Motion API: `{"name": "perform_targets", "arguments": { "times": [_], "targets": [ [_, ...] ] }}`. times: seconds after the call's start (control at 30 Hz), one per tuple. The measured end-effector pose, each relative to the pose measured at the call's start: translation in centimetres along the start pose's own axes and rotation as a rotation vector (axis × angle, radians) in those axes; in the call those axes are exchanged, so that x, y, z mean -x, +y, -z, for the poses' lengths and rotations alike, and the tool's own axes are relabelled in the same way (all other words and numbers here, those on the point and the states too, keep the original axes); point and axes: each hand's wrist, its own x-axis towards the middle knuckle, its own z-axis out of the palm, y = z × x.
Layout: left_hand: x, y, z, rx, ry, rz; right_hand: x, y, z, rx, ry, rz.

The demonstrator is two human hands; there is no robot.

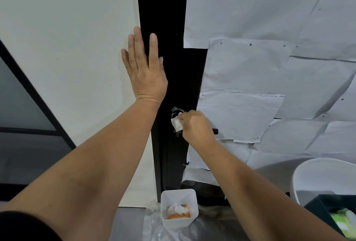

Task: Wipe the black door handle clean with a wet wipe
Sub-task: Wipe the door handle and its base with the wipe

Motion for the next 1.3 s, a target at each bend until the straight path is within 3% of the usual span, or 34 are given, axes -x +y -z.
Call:
{"name": "perform_targets", "arguments": {
  "times": [0.2,0.63,0.87,1.3],
  "targets": [
    [0.1,0.0,0.1,0.005,-0.003,0.002,-0.1,0.1,0.1,-0.036,-0.107,0.061],
    [0.0,0.0,0.1,0.008,0.000,-0.002,0.1,-0.4,0.1,0.055,-0.141,0.091],
    [0.0,-0.1,0.0,0.009,-0.004,-0.008,0.5,-1.1,-0.3,0.018,-0.103,0.060],
    [0.0,0.0,0.1,0.019,-0.016,0.001,2.0,-0.8,-0.4,0.113,-0.067,0.199]
  ]
}}
